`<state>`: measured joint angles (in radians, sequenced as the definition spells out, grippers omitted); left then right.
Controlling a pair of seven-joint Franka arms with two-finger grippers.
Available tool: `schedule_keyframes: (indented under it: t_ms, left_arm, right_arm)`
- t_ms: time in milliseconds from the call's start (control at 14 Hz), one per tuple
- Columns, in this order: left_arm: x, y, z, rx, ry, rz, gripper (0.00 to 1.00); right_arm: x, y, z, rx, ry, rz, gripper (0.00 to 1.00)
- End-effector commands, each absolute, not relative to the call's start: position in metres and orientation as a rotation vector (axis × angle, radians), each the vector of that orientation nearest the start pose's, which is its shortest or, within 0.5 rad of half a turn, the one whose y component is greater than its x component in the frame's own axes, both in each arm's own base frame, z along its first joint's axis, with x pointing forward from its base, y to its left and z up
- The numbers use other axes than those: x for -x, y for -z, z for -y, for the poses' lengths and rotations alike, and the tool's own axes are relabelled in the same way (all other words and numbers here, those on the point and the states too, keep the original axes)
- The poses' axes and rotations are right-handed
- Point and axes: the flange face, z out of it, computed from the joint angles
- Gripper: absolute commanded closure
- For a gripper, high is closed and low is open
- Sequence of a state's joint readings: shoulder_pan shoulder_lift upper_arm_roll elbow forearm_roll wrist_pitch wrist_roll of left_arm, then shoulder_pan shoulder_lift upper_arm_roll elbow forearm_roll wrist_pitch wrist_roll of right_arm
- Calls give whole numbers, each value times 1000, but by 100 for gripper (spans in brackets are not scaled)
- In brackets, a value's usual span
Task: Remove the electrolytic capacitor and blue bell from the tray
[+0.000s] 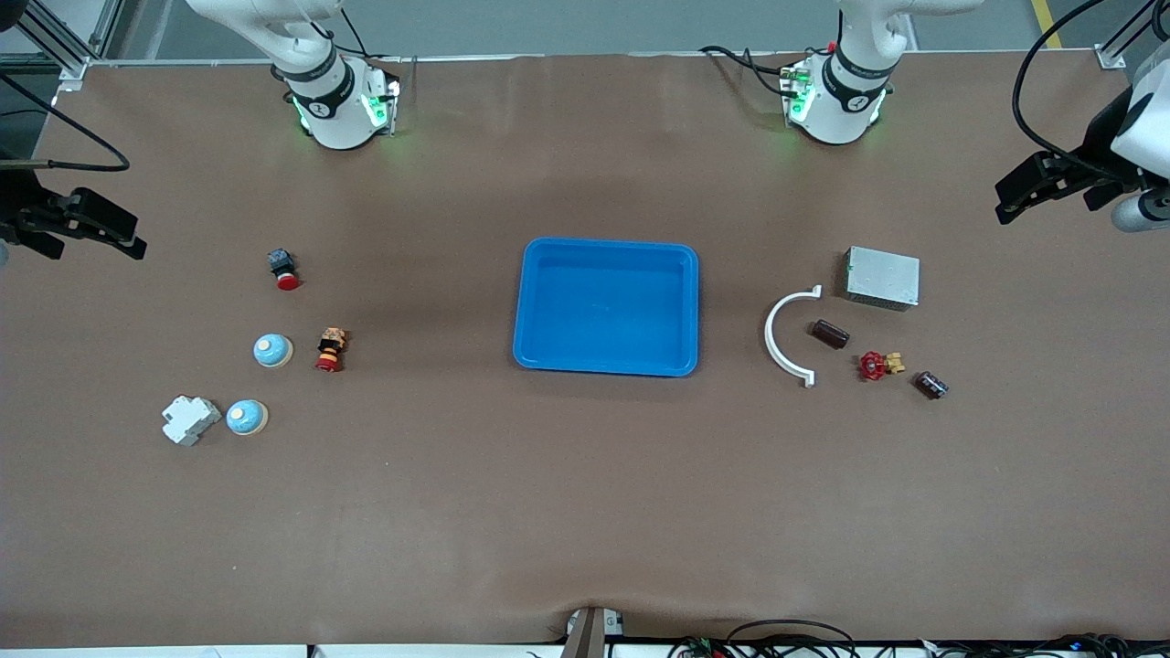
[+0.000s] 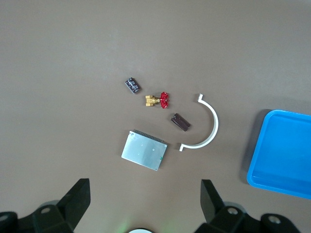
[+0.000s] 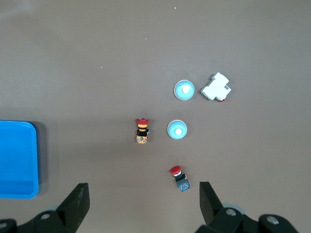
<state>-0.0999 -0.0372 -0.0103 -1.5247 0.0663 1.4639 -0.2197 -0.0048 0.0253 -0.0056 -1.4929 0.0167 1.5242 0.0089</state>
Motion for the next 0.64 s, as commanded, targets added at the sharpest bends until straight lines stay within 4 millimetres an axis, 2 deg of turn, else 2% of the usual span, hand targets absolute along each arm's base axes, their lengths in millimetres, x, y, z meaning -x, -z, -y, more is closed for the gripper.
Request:
schedule_keyframes:
  t_ms: [0,573]
  left_arm:
    - [-526,-659,57,3092,-22,165,0]
    - [-529,-660,56,3086,-16,143,0]
  right_arm:
    - [-549,-643,3,3123,12,-4,0]
    - [-549,-643,3,3123,10,-6,0]
